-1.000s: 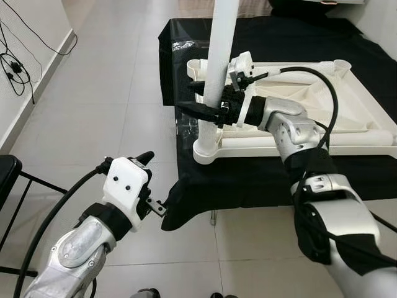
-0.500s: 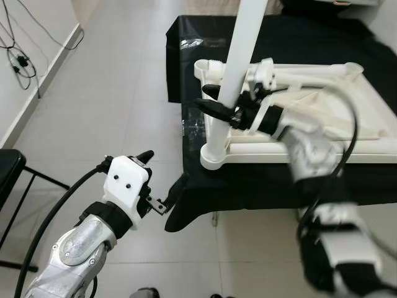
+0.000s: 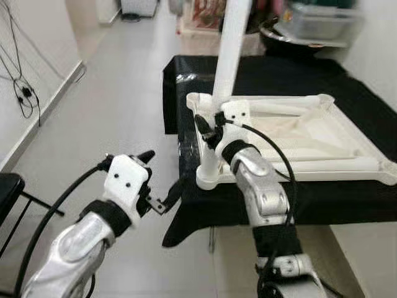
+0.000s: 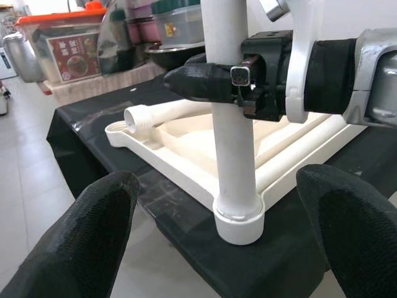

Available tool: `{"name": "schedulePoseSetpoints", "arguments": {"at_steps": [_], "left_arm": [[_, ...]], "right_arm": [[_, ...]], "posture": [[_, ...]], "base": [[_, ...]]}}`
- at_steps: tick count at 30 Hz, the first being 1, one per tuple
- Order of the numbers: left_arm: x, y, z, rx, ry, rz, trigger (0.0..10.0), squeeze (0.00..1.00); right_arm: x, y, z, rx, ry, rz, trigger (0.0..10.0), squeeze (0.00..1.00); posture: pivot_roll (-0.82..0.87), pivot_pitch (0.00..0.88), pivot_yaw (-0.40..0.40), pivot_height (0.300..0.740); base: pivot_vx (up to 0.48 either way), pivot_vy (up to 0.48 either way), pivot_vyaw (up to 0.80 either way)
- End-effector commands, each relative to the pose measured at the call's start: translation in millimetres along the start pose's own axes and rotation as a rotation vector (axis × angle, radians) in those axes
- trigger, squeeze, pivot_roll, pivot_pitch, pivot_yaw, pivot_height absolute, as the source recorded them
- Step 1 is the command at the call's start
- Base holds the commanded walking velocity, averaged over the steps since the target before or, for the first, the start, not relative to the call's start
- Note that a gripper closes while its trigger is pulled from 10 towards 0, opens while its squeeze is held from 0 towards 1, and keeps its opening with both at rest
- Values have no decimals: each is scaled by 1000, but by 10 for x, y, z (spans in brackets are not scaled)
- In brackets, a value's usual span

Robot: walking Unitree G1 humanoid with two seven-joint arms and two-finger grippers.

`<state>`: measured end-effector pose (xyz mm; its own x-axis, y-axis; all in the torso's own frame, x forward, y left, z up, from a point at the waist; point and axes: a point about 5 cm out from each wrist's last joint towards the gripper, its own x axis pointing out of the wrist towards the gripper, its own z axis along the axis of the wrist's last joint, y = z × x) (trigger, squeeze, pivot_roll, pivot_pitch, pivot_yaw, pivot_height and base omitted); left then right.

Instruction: Building children table

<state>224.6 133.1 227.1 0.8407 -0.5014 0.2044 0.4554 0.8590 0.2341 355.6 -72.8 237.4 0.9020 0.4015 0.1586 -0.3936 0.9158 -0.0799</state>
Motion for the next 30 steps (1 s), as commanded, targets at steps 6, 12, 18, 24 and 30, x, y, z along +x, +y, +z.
{"name": "schedulePoseSetpoints", "arguments": {"at_steps": [6,12,18,24,30], "left_arm": [[-33,-19,-33,1,22,-3,10000,0],[-58,-44,-28,-8,27,4,10000,0],[-94,-74,-7,-15,32,10,10000,0],[-188,-36,16,-6,54,42,10000,0],[-212,-22,25,-1,62,48,10000,0]], "right_arm": [[-12,-23,35,96,-45,292,10000,1000],[66,-240,226,-8,-79,592,10000,0],[94,-355,322,-47,-36,800,10000,0],[211,-438,568,-12,-74,883,4392,0],[190,-467,579,19,-71,985,0,0]], "posture": [[204,185,-58,740],[211,214,-67,740],[241,254,-76,740],[275,288,-80,740],[280,290,-74,740]], "base": [[0,0,0],[0,0,0],[0,0,0],[0,0,0],[0,0,0]]}}
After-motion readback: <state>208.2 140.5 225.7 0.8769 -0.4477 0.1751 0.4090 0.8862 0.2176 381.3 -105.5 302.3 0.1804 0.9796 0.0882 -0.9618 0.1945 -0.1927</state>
